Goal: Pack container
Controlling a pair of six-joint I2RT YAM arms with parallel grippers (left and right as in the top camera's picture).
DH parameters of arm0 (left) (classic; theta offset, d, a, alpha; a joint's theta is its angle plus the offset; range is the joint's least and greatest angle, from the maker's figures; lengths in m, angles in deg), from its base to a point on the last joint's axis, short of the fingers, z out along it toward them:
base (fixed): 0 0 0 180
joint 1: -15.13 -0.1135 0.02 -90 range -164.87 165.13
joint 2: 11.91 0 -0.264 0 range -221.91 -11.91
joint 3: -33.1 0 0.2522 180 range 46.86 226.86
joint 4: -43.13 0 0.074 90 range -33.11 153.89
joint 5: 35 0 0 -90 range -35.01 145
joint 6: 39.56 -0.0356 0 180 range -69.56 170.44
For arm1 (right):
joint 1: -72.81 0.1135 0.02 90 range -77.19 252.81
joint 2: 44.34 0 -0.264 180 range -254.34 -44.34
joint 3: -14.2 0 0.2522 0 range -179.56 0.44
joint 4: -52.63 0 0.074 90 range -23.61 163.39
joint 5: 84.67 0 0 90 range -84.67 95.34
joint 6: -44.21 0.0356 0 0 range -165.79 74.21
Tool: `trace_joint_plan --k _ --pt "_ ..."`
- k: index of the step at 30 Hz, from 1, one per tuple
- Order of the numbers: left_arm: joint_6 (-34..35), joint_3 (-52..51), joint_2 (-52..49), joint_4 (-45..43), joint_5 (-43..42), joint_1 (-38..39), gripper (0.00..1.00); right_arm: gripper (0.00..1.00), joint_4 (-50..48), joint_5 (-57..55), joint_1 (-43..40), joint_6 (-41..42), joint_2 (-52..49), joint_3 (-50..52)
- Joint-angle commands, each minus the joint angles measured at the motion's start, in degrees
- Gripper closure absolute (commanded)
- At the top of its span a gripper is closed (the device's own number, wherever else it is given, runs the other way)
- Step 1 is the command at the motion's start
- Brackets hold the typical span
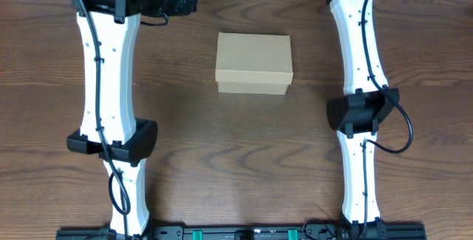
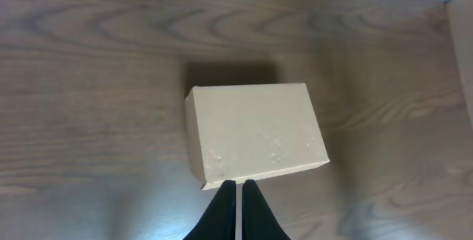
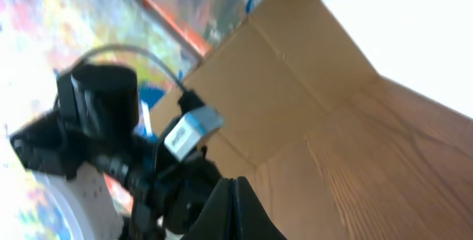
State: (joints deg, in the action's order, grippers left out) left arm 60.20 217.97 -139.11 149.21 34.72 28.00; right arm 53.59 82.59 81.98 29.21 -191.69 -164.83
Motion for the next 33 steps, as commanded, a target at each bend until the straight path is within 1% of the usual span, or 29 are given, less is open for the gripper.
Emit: trace_joint_plan --k 1,2,4,6,7,10,12,14,17,19,22,24,27,33 --pt "-1.2 0.8 1.8 4.5 1.4 -0.1 0.95 0.98 -0.8 -7.0 -0.6 3.5 3.3 -0.9" --pt "-1.2 0.8 2.0 4.5 1.4 -0.1 0.94 0.98 -0.6 -7.5 -0.6 1.9 3.8 -0.9" --pt "-1.2 0.8 2.2 4.5 1.4 -0.1 0.94 0.98 3.7 -8.5 -0.7 -3.7 5.2 -0.9" --pt "-1.2 0.8 2.3 4.5 1.3 -0.1 0.94 0.98 13.7 -10.7 -1.0 -13.4 6.9 -0.9" --pt "-1.2 0.8 2.4 4.5 1.2 -0.1 0.94 0.98 20.6 -13.4 -1.2 -18.7 7.8 -0.9" --pt "-1.2 0.8 2.8 4.5 1.2 -0.1 0.94 0.98 37.0 -25.2 -1.9 -34.0 10.6 -0.9" --pt "-1.2 0.8 3.0 4.5 1.2 -0.1 0.94 0.98 47.5 -35.7 -1.7 -43.3 12.9 -0.9" --pt "-1.2 0.8 3.2 4.5 1.2 -0.1 0.95 0.99 56.4 -44.6 -1.3 -50.6 15.2 -0.9" --pt "-1.2 0.8 3.3 4.5 1.4 -0.1 0.94 0.98 67.9 -55.2 0.2 -58.6 17.8 -0.9" --pt "-1.3 0.8 3.3 4.5 2.4 0.0 0.94 0.99 75.6 -62.5 1.6 -61.7 18.9 -0.9" --pt "-2.2 0.8 3.2 4.5 5.3 0.3 0.94 0.99 85.3 -67.2 3.1 -64.3 19.1 -0.9" --pt "-2.6 0.7 3.1 4.5 7.3 0.9 0.94 0.99 90.6 -67.9 3.8 -64.6 18.4 -0.7" --pt "-3.4 0.0 2.3 4.5 7.3 1.3 0.94 0.99 96.8 -68.0 4.6 -64.8 16.2 -0.7" --pt "-5.2 -4.5 -0.7 3.9 6.8 2.7 0.94 0.98 104.3 -68.3 5.2 -65.2 11.7 -0.7"
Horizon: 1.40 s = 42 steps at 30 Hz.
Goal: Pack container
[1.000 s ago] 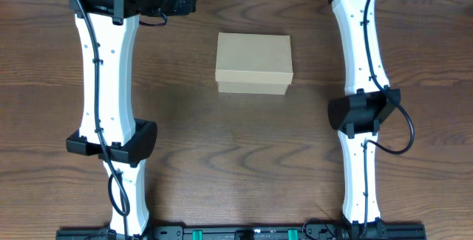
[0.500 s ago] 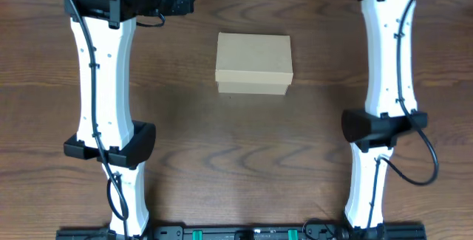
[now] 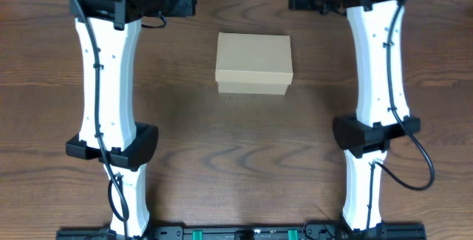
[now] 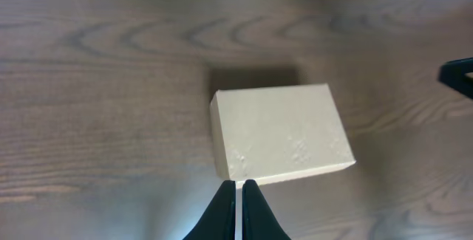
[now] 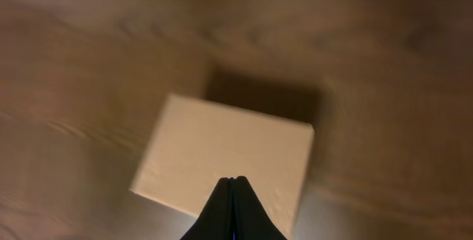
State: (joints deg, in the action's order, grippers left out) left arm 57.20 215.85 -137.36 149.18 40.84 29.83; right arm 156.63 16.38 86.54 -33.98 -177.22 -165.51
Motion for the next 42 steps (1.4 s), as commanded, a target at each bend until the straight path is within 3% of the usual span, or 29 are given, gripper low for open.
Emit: trace_joint_plan --k 1,5,16,28,42 --pt "-3.0 -3.5 -3.5 3.6 0.0 1.6 0.94 0.99 2.2 -2.1 0.6 -2.3 -3.6 0.0" --pt "-5.8 -6.5 -7.6 2.8 -3.4 4.1 0.94 0.99 5.1 -2.1 0.7 -2.3 -6.1 0.0" --pt "-6.8 -7.6 -17.6 3.7 -2.0 7.8 0.94 0.98 7.1 -4.1 2.9 -4.8 -7.9 2.9" --pt "-6.8 -11.2 -18.6 3.0 1.2 7.6 0.94 0.99 4.2 -5.0 5.0 -5.3 -7.9 17.0" --pt "-6.8 -24.9 -18.6 -2.6 1.2 7.6 0.94 0.98 1.8 -5.3 5.3 -5.9 -7.9 21.2"
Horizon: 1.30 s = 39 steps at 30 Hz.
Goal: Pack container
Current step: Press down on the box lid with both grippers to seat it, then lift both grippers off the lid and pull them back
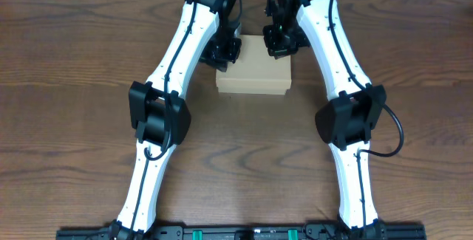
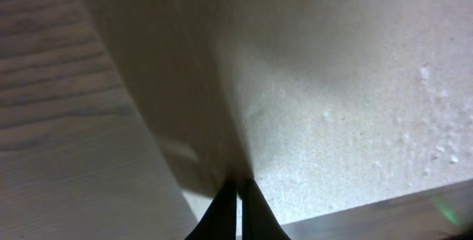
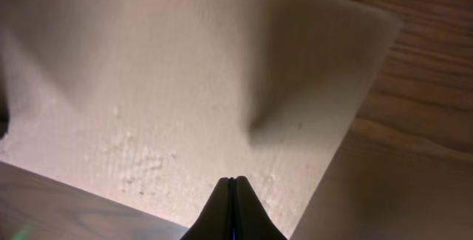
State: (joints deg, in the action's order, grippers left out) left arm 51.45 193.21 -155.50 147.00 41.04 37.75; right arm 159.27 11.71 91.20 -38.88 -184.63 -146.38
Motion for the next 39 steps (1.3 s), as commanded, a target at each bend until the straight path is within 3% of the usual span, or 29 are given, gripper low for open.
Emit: trace_joint_plan --k 1,10,14,19,26,35,39 --pt "-1.0 -3.0 -0.4 -0.7 1.0 -0.3 0.94 0.98 -1.7 -0.6 0.6 -1.0 -0.5 3.3" --pt "-1.0 -5.3 -0.4 -1.9 1.0 -0.3 0.94 0.98 -6.6 -0.5 0.6 -1.0 -0.5 11.4" --pt "-1.0 -5.0 0.1 -1.0 1.7 -0.5 0.94 0.99 -8.3 -0.6 0.5 -1.9 0.7 10.3" --pt "1.0 -2.8 2.6 1.5 9.0 -1.7 0.94 0.99 -9.2 -0.8 -1.4 -2.1 4.4 4.5" --pt "3.3 0.5 14.2 1.2 13.2 -5.9 0.94 0.99 -9.3 -6.6 -6.3 -1.6 12.1 -5.5" --pt "2.1 0.5 32.9 -0.6 18.2 -13.4 0.94 0.99 -12.2 -6.6 -12.2 -1.4 23.6 -7.7" --pt "1.5 0.5 39.0 -0.6 20.5 -15.3 0.82 0.98 -14.0 -6.6 -13.2 -1.4 28.2 -7.7"
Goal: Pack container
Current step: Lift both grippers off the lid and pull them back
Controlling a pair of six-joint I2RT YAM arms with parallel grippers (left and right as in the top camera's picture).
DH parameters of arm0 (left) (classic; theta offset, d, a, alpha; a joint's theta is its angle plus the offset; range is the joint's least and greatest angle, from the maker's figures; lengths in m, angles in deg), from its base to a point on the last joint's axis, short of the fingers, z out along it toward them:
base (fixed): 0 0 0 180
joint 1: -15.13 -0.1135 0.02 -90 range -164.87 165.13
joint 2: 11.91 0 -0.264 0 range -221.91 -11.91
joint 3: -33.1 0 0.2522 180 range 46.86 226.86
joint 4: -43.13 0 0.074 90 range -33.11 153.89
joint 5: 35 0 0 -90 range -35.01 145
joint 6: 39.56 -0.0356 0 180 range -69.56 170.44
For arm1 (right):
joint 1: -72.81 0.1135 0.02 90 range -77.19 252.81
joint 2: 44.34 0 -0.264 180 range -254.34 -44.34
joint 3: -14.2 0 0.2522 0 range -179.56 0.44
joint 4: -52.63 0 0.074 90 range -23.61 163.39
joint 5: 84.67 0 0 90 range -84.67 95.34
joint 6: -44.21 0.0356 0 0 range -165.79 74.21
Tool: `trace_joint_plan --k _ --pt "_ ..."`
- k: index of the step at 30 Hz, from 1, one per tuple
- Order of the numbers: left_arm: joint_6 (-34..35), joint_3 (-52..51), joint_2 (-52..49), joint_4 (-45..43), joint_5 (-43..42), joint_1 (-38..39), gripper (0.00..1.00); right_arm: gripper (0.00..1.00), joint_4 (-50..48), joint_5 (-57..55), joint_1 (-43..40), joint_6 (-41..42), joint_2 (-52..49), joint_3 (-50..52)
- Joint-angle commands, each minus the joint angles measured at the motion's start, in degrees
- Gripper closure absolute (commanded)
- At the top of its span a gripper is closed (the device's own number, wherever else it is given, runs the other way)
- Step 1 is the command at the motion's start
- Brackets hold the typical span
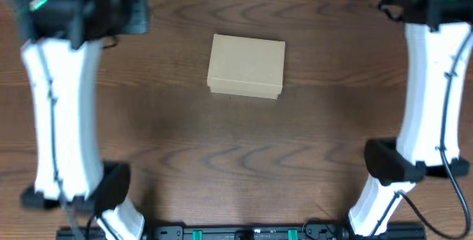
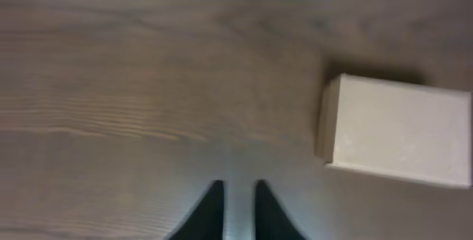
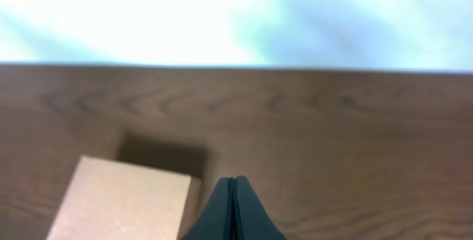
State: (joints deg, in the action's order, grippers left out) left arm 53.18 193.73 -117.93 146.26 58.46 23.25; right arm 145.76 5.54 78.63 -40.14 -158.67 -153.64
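A closed tan cardboard box (image 1: 246, 66) lies on the wooden table (image 1: 236, 166), turned slightly off square. In the left wrist view the box (image 2: 399, 131) is at the right, well away from my left gripper (image 2: 238, 196), whose fingers stand a little apart with only bare wood between them. My right gripper (image 3: 232, 196) is shut and empty, hovering beside the near right corner of the box (image 3: 122, 201). Neither gripper touches the box.
The left arm (image 1: 63, 100) stands along the table's left side and the right arm (image 1: 432, 85) along its right side. The far table edge (image 3: 295, 66) runs just beyond the box.
Both grippers were pressing shut on the box's top; now both arms are back at the far corners. The box sits slightly further left and a little rotated. The left fingers have parted.
At first both arms were at the far corners, grippers shut, with the box alone in the middle. Then the right wrist faced the box. Then both shut tips rested on the box's top. Now both are withdrawn, and the box is slightly shifted.
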Motion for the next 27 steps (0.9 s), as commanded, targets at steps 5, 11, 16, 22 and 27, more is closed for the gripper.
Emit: trace_joint_plan --k 5,11,16,22,27 --pt "-0.2 -0.1 6.3 0.2 6.2 -1.1 0.44 0.95 -2.0 -1.5 -0.9 -0.4 6.7 -0.5" --pt "-0.2 -0.1 7.2 0.7 7.3 -1.1 0.04 0.01 -0.3 -1.3 -0.9 -0.3 8.1 -0.5" --pt "-0.2 -0.1 7.0 2.1 7.5 -1.1 0.05 0.01 2.6 -1.3 -0.9 -0.4 8.1 -0.3" --pt "-0.2 -0.1 7.0 2.4 7.5 -1.1 0.05 0.01 4.4 -1.3 -0.9 -0.4 8.1 -0.3" --pt "-0.2 -0.1 7.0 2.4 7.5 -1.1 0.04 0.01 4.4 -1.3 -0.9 -0.4 8.1 -0.3"
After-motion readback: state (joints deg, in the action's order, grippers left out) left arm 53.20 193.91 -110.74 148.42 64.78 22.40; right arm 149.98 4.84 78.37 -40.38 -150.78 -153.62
